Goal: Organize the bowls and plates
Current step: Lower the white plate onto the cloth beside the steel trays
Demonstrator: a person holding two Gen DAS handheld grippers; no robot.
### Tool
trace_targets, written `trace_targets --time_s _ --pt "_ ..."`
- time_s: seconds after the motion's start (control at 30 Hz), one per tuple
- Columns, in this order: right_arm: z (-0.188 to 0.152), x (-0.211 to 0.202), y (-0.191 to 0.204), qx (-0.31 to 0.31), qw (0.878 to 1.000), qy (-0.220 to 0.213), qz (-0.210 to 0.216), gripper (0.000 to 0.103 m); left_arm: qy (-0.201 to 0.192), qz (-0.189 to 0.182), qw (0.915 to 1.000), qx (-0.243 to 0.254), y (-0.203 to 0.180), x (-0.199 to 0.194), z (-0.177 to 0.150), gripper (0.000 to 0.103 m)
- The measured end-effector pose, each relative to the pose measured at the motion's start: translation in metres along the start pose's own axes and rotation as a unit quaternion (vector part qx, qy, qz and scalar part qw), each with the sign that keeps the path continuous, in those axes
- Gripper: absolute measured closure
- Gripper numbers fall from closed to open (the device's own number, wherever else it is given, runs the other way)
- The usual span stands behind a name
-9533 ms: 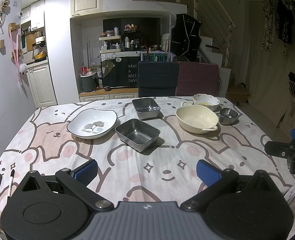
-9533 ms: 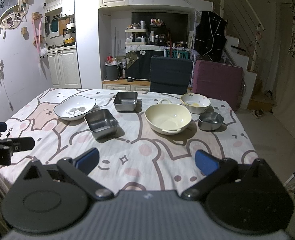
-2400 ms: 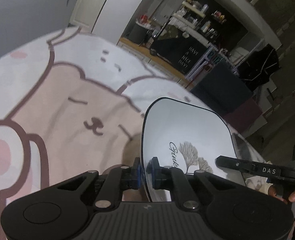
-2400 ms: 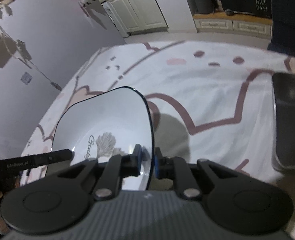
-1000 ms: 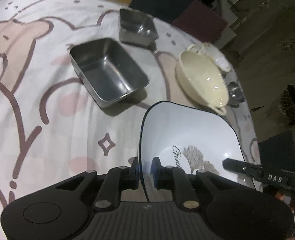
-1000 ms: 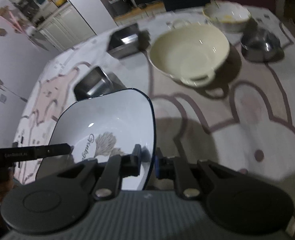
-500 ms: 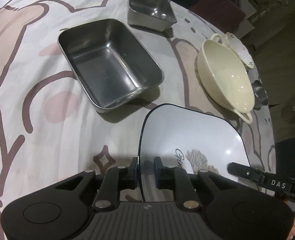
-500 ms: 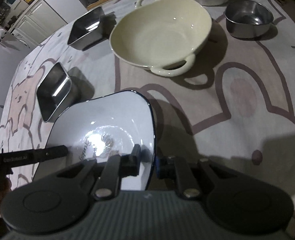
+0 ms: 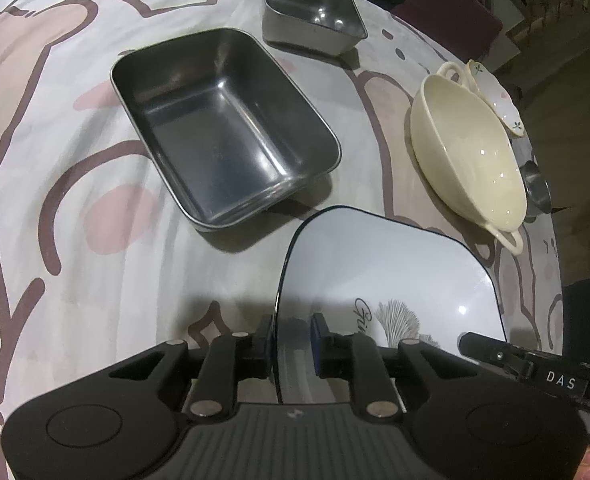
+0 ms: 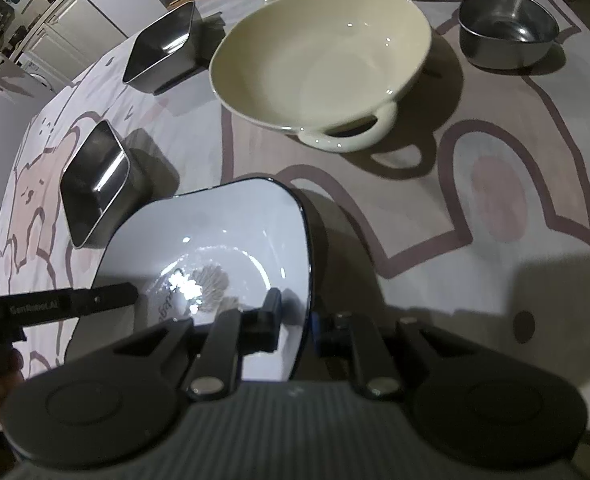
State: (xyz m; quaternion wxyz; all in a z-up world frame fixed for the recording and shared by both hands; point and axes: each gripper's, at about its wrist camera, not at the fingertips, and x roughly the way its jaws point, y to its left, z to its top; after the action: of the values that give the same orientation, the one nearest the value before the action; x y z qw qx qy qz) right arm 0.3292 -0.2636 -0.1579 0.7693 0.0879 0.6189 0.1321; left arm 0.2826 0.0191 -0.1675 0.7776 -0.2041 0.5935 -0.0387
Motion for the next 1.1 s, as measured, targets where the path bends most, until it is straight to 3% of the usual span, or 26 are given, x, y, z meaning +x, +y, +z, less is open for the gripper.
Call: trace_targets --time_s 0.43,0.5,0.67,1.1 --pt "-0.010 0.003 0.002 -0.011 1.000 0.021 -0.009 0.082 0.014 0.010 0.9996 0.024 -0.003 0.002 -0.012 0.082" --pt "-0.011 0.005 0.006 -0.021 0.999 0.025 -0.021 0.082 0.012 0.024 0.9988 0.041 -0.007 0.003 -0.015 0.084" --pt "-0.015 0.014 0.015 -0.046 0.997 0.031 -0.053 0.084 0.003 0.020 0.9988 0.045 -0.006 -0.003 -0.016 0.085" --pt "-0.017 0.016 0.019 -0.052 0.996 0.030 -0.058 0.084 0.001 0.024 0.9980 0.059 -0.008 -0.005 -0.019 0.085"
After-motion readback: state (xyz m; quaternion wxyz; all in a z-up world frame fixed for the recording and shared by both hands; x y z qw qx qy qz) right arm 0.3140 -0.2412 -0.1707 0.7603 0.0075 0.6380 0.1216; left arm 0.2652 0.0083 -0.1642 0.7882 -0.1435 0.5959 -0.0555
